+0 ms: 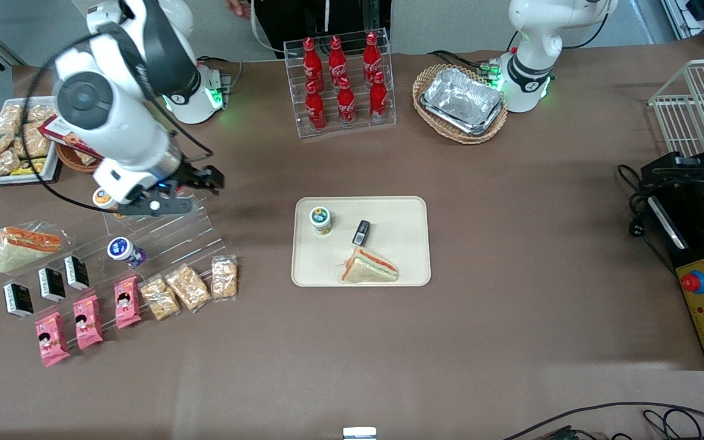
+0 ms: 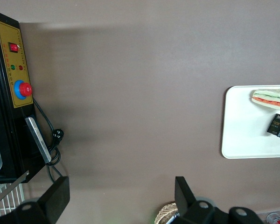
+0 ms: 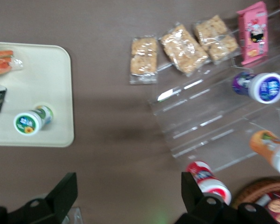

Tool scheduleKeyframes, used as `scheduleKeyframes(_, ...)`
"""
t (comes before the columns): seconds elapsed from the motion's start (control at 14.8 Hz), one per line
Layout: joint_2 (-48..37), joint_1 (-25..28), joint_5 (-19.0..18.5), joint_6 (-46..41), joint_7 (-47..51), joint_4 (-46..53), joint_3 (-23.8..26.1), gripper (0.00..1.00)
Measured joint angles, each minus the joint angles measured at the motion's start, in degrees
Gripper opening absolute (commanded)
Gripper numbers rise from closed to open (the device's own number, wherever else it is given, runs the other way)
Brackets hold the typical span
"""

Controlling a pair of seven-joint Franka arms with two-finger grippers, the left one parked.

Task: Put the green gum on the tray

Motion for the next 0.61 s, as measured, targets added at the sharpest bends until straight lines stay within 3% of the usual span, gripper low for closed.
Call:
scheduleKeyframes(0.34,-1.50,-0.17,0.10,-8.91,-10.49,5.75,-7.30,0.99)
scheduleKeyframes(0.61,-3.20,-0.19,0.11,-10.78,-17.82,6.90,-12.25,0.99)
